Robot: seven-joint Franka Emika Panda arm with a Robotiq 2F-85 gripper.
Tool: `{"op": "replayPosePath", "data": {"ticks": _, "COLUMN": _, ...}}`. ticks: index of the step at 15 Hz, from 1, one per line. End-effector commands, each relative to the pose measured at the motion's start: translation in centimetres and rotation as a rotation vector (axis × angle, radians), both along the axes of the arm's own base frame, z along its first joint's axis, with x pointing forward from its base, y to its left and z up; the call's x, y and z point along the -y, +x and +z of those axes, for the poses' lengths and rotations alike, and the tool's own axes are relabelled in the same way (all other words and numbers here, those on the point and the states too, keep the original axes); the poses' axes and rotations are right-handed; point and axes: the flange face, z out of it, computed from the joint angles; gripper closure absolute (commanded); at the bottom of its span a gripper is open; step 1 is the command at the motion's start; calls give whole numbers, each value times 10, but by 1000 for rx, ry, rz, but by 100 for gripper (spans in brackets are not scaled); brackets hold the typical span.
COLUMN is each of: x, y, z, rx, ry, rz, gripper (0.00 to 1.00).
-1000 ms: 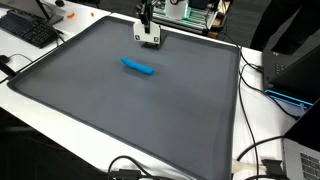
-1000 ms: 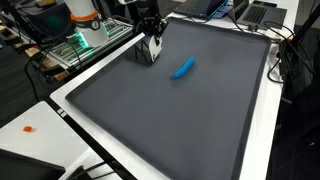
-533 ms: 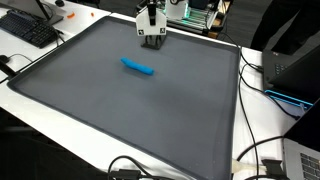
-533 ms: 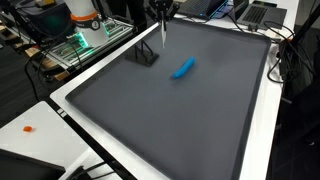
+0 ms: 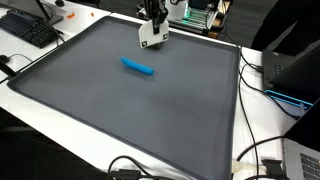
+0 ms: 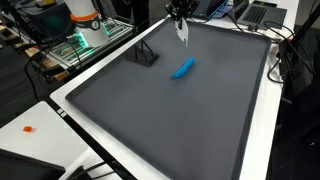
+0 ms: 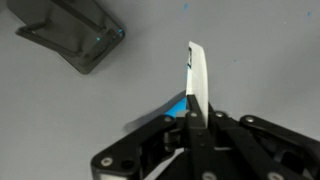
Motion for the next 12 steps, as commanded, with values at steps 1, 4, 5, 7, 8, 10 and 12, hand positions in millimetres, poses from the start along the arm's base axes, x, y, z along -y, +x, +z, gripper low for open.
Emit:
{"op": "replayPosePath", "data": {"ticks": 1, "x": -12, "y": 37, "z": -16, "rx": -43, "ry": -32, "rz": 191, "gripper": 99}}
{"op": "replayPosePath", "data": {"ticks": 4, "x": -15, "y": 60, "z": -25, "rx": -68, "ry": -57, "rz": 343, "gripper": 99}}
{"op": "replayPosePath", "data": {"ticks": 5, "x": -16, "y": 67, "z": -27, "rx": -76, "ry": -67, "rz": 393, "gripper": 99}}
{"op": "replayPosePath", "data": {"ticks": 7, "x": -17, "y": 77, "z": -32, "rx": -102, "ry": -82, "rz": 495, "gripper": 99}}
{"op": "replayPosePath", "data": {"ticks": 8, "x": -15, "y": 80, "z": -36, "rx": -129, "ry": -91, "rz": 539, "gripper": 99}}
{"op": "replayPosePath", "data": {"ticks": 10, "x": -12, "y": 86, "z": -39, "rx": -152, "ry": -102, "rz": 579, "gripper": 99}}
{"op": "replayPosePath", "data": {"ticks": 12, "x": -8, "y": 90, "z": -41, "rx": -150, "ry": -98, "rz": 605, "gripper": 99}}
